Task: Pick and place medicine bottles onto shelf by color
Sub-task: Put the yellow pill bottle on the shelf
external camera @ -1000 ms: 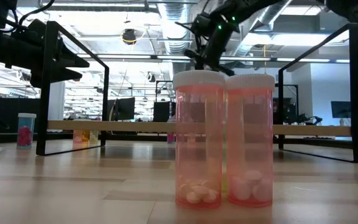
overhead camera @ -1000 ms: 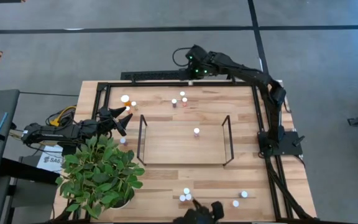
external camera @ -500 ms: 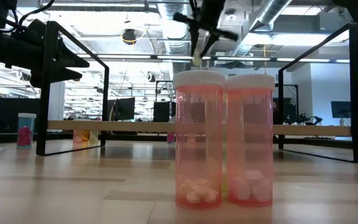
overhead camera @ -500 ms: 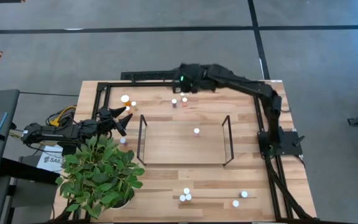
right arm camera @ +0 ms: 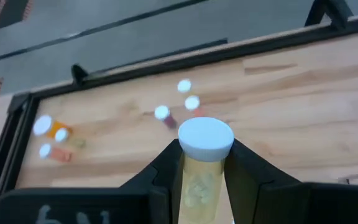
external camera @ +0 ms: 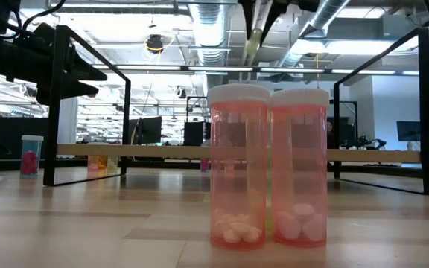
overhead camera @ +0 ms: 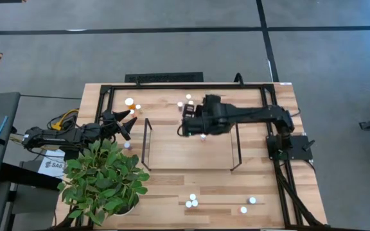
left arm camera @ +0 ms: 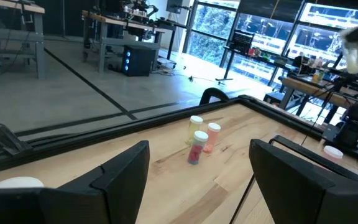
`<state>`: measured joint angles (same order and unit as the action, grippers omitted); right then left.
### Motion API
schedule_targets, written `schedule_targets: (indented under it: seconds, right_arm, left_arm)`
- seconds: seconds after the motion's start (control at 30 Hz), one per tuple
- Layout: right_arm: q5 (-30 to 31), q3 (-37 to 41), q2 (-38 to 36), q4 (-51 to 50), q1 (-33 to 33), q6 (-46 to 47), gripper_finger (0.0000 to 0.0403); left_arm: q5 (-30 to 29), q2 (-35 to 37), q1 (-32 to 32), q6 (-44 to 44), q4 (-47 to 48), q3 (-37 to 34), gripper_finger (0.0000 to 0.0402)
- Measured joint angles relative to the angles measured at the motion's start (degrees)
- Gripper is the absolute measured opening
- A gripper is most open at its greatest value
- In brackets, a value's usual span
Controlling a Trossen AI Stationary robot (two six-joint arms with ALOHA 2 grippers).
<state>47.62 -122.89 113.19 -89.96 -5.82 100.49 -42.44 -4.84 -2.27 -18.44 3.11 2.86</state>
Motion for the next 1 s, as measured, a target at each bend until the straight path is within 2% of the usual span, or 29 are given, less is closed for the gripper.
schedule_targets:
  seconds: [0.1, 0.37, 0.57, 0.77, 0.93, 1.0]
  right_arm:
    - [-0.2, 0.6, 0.0, -0.1, -2.5, -0.1, 0.0108]
    - [-5.8, 2.3, 0.0, -0.1, -11.1, -0.4, 0.0108]
    - [-5.3, 2.3, 0.6, 2.8, -17.3, -0.4, 0.0108]
    - [-2.9, 2.3, 0.5, 12.6, -21.0, -11.4, 0.0108]
    - [-2.2, 2.3, 0.5, 21.4, -21.2, -21.5, 0.0108]
    - [-0.2, 2.3, 0.5, 24.2, -21.2, -23.8, 0.0108]
  left_arm:
    - [0.0, 0.0, 0.0, 0.0, 0.0, 0.0, 0.0265]
    - [0.0, 0.0, 0.0, 0.0, 0.0, 0.0, 0.0265]
    - [0.0, 0.0, 0.0, 0.0, 0.0, 0.0, 0.0265]
    - [0.0, 0.0, 0.0, 0.0, 0.0, 0.0, 0.0265]
    - [0.0, 0.0, 0.0, 0.0, 0.0, 0.0, 0.0265]
    - [0.0, 0.0, 0.0, 0.0, 0.0, 0.0, 0.0265]
